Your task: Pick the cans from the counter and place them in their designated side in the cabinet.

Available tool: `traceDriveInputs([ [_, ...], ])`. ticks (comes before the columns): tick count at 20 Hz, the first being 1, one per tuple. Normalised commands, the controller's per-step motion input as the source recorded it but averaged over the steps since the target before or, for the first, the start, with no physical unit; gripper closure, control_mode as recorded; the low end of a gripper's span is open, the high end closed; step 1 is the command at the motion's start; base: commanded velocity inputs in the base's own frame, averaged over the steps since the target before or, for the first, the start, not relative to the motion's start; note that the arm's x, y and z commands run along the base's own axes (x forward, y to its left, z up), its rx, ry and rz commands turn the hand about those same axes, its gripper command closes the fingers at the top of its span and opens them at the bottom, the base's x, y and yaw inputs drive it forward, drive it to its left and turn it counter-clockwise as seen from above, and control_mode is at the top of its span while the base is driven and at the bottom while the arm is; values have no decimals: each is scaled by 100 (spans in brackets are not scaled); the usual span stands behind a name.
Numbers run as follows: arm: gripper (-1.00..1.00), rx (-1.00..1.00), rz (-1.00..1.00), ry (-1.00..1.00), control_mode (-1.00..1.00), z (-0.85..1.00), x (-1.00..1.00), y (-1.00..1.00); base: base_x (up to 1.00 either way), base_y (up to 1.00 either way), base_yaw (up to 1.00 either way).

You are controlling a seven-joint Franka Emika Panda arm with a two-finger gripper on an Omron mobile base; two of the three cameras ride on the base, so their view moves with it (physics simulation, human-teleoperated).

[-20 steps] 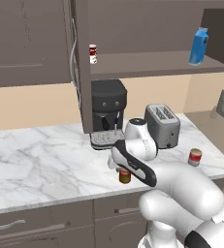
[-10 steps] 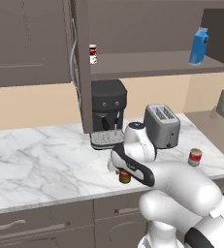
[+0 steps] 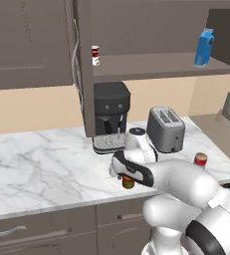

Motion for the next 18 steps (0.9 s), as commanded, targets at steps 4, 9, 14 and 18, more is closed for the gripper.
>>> traceDriveInputs([
  [4, 100, -1, 0, 2, -100, -14, 11, 4, 0, 0, 0],
  [9, 100, 0, 0, 1, -100, -5, 0, 0, 0, 0, 0],
  [14, 100, 0, 0, 0, -100, 0, 0, 0, 0, 0, 0],
  [18, 100, 0, 0, -1, -100, 2, -9, -3, 0, 0, 0],
])
